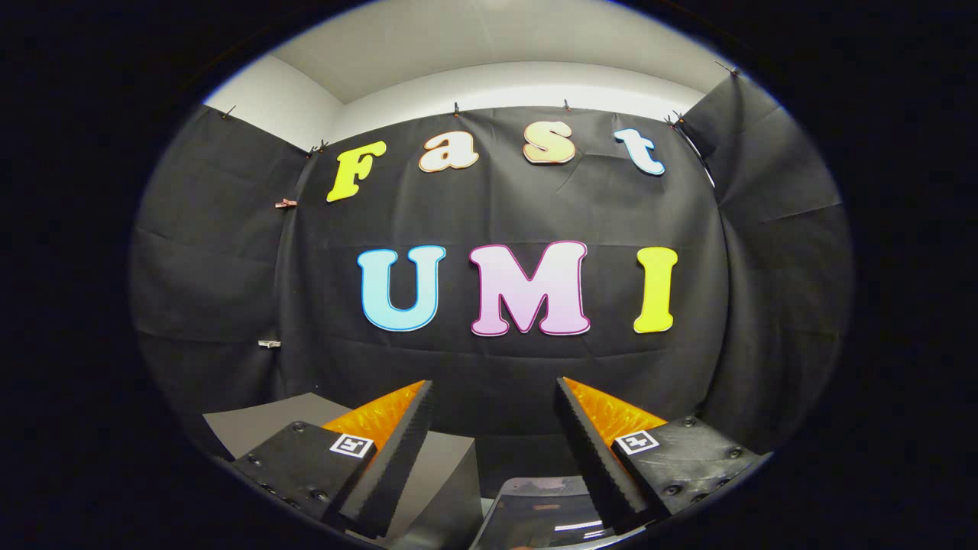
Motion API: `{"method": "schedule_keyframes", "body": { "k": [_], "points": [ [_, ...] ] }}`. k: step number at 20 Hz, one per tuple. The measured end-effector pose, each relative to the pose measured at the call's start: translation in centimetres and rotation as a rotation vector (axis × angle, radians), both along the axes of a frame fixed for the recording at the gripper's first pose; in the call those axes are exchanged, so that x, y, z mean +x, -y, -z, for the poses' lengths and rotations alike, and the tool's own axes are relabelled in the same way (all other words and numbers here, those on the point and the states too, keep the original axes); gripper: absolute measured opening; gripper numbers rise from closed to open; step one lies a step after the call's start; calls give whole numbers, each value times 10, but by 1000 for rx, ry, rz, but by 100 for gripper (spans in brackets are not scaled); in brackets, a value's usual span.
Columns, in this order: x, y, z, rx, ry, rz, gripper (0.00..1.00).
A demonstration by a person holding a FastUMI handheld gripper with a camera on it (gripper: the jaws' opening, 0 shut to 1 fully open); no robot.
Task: Put the clothes into the washing machine and then close the washing machine lid.
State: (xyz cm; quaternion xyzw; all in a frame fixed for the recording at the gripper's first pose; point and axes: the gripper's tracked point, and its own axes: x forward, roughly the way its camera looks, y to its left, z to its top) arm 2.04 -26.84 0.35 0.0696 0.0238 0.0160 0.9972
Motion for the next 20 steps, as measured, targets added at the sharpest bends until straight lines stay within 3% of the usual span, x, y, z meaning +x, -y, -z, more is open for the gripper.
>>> {"method": "schedule_keyframes", "body": {
  "k": [20],
  "points": [
    [16, -3, -4, 0, 7, -17, 99]
  ]
}}
